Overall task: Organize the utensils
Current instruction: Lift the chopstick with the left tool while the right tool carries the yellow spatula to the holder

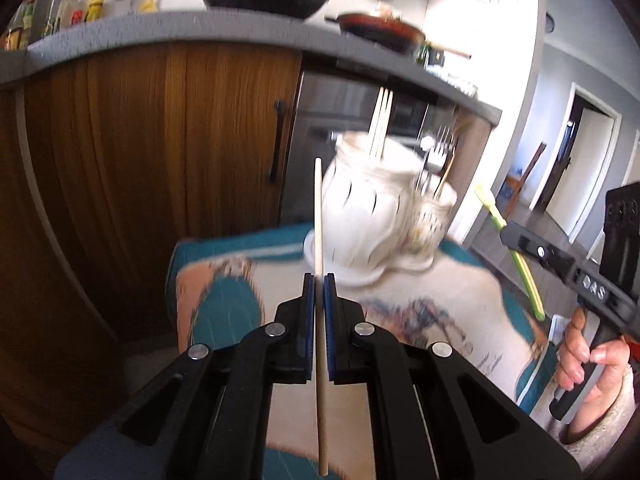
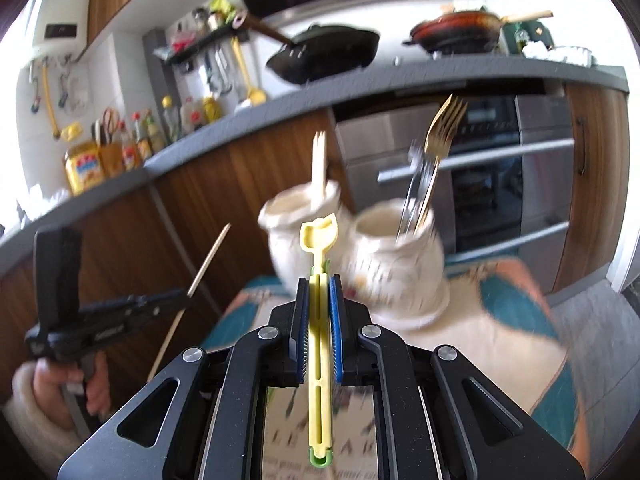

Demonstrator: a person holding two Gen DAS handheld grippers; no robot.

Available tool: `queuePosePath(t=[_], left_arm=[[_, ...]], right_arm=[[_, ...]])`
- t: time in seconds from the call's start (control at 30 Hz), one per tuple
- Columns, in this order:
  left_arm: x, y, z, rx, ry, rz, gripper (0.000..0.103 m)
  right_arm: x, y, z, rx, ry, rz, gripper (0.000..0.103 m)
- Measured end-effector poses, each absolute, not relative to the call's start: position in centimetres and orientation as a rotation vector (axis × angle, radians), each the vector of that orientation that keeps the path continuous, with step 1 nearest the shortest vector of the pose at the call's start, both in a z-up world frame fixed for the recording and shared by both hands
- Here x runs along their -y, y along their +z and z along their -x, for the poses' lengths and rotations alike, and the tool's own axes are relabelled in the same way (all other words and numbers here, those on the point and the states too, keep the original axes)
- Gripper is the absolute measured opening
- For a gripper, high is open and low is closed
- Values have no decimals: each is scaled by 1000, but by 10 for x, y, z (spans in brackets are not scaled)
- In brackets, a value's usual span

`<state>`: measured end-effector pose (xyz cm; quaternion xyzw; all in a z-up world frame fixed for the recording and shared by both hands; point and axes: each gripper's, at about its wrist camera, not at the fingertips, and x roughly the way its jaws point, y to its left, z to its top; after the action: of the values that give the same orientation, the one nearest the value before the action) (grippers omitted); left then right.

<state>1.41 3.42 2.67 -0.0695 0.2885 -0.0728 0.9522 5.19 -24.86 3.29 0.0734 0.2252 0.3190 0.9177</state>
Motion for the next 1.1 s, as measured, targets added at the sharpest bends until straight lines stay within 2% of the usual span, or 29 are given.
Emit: queuePosePath(t=[0.3,0.53,0.83,1.1], left_arm=[[-17,69,-40,-382,-215,153,4],[-1,97,-89,-277,-249,170,4],[7,107,-129,-175,-216,195,4],[8,93,-145,-162,-192,203,4]], right_arm=[[250,64,-111,-323,613,-246,11],[247,63,-162,-305,644,-328,11],[234,50,-183,-286,688,-306,11],[229,37,-193,-303,686,-304,11]])
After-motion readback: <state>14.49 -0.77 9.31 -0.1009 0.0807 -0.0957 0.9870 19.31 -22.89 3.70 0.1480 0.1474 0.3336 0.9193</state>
